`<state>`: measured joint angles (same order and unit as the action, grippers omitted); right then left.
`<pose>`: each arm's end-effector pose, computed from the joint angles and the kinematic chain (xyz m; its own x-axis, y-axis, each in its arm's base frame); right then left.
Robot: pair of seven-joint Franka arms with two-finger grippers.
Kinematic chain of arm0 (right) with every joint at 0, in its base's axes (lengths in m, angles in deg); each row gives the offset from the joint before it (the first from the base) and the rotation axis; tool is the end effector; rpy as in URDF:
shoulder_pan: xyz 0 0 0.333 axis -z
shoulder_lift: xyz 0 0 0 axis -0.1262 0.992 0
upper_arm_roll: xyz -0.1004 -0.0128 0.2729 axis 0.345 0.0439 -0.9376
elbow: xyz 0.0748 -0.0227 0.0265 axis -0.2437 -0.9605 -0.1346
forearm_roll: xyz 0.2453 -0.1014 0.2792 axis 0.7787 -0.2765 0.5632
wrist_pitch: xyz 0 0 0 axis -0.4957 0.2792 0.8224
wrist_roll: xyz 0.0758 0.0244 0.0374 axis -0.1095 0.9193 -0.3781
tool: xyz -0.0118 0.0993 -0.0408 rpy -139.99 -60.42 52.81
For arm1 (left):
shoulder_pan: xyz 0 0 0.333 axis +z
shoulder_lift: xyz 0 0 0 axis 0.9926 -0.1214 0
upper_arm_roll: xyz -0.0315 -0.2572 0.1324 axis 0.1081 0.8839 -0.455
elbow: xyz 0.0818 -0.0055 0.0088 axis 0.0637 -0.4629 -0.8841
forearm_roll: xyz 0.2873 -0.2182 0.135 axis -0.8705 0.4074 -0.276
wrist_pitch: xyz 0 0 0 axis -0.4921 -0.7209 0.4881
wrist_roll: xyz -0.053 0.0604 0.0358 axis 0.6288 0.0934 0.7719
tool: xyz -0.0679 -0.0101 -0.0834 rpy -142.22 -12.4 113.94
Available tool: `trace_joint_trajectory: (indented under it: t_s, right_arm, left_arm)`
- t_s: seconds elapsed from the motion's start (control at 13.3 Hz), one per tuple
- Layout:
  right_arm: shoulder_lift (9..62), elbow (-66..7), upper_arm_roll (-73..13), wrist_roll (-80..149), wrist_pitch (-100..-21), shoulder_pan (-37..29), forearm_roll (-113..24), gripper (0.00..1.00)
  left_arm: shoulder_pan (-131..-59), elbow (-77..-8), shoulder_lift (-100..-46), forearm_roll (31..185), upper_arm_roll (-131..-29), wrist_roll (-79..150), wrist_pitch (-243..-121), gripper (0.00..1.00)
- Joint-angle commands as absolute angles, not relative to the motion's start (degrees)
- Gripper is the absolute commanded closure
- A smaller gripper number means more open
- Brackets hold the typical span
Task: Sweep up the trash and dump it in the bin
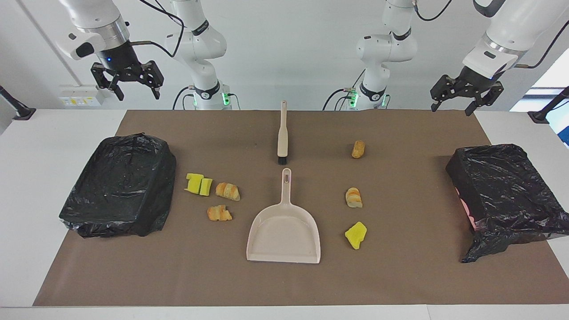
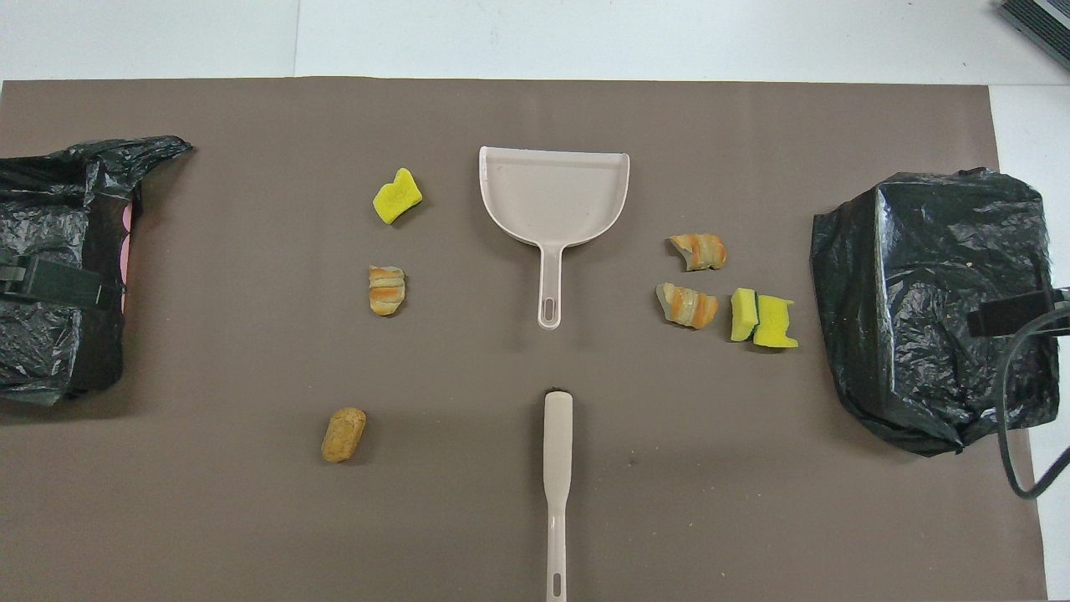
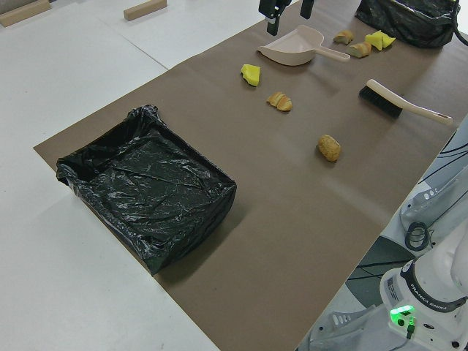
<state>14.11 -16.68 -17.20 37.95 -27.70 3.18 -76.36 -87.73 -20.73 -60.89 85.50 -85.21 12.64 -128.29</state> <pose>0.5043 -0.0189 0.6393 0.9985 0.0535 -0.0105 0.0536 -0.9985 0.0115 0.5260 -0.0296 0.6281 0.9836 -0.1800 -0.0120 -0.1791 -0.9823 0.0541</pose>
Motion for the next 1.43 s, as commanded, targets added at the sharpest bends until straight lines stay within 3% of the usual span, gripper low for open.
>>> trace_joint_trajectory:
  t_s: [0.0, 1.36]
  right_arm:
    - [12.71, -18.30, -17.50, 37.16, -27.20, 3.65, -76.62, 0.00]
    - [12.44, -19.18, -17.59, 37.26, -27.91, 3.30, -76.54, 0.00]
  left_arm:
    - [-86.63, -23.40, -58.72, 84.52, -84.64, 11.58, -128.38, 0.00]
    - [-86.63, -22.44, -58.89, 83.98, -84.46, 12.28, -128.47, 0.00]
